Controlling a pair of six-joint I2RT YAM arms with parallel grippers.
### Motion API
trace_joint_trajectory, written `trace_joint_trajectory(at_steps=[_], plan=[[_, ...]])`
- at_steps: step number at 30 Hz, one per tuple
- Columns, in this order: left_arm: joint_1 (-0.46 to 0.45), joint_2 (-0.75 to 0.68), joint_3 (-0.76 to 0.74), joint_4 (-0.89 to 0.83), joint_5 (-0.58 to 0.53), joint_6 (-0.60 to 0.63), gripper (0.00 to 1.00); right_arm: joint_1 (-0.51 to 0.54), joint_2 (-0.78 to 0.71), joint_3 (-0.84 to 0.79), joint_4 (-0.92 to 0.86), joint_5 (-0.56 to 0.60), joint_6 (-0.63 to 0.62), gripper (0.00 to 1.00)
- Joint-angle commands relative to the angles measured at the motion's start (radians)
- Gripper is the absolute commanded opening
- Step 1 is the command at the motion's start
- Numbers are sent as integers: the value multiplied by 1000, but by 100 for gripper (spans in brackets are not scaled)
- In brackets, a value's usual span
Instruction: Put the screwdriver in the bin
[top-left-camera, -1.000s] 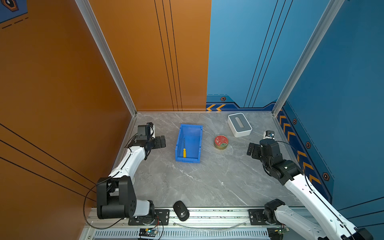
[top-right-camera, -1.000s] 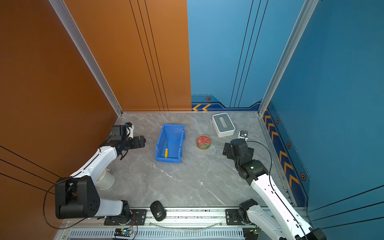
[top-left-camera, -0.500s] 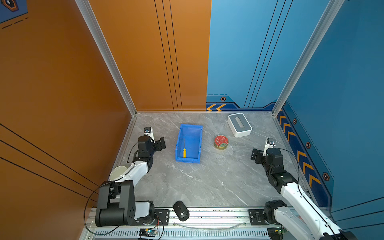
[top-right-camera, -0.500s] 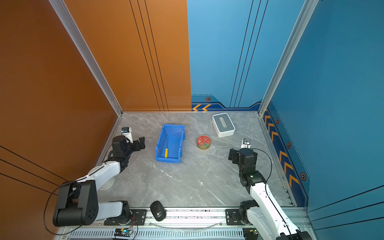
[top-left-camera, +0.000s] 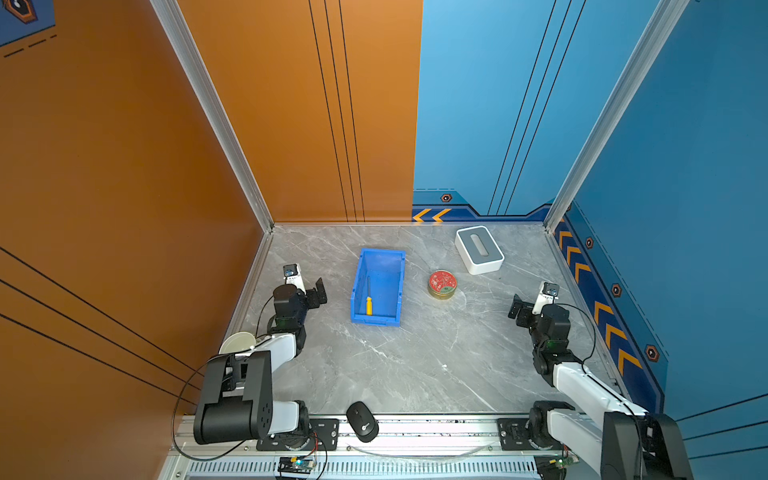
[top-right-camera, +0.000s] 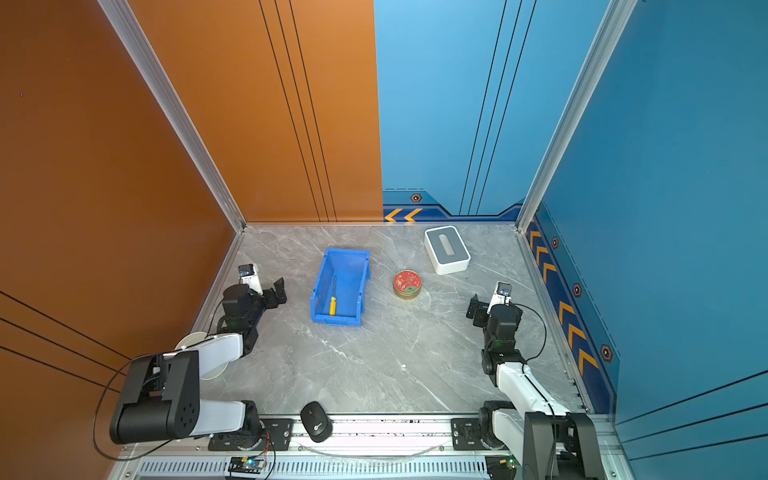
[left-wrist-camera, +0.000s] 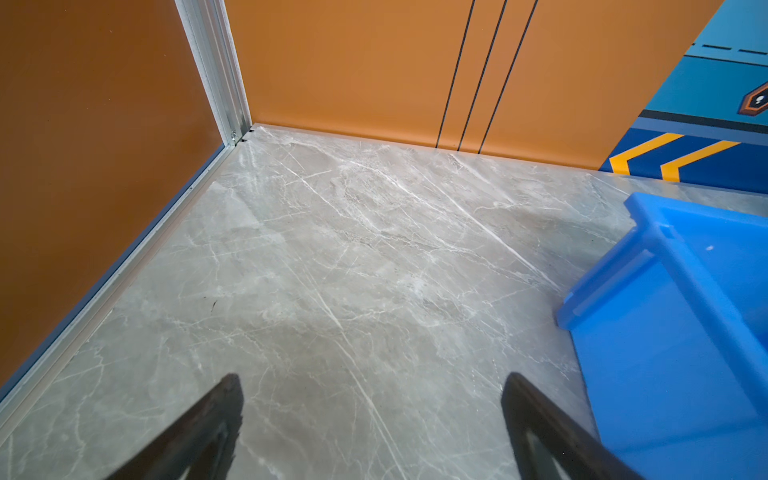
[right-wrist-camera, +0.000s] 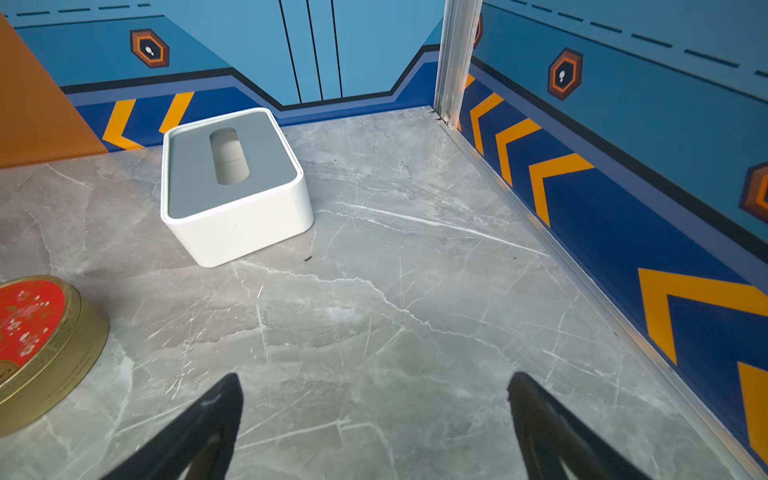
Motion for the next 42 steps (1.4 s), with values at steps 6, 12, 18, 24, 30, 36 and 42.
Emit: trace_joint_trajectory(at_steps=[6, 12, 18, 24, 30, 36, 42], plan=[[-66, 93, -82, 217, -85, 62, 98, -13, 197, 10, 279, -44, 6, 100], [-105, 176, -156, 440, -100, 112, 98, -19, 350, 37, 413, -90, 42, 100], [-109, 189, -138, 429, -136, 108, 98, 20, 478, 60, 497, -92, 1, 100], [-112, 184, -79, 310, -139, 108, 98, 53, 482, 133, 360, -70, -36, 100], [-115, 181, -34, 220, -149, 110, 98, 58, 482, 133, 361, -64, -38, 100], [-116, 181, -35, 220, -150, 110, 98, 56, 482, 133, 360, -66, -38, 100], [-115, 181, -35, 220, -150, 110, 98, 57, 482, 133, 361, -62, -40, 100]])
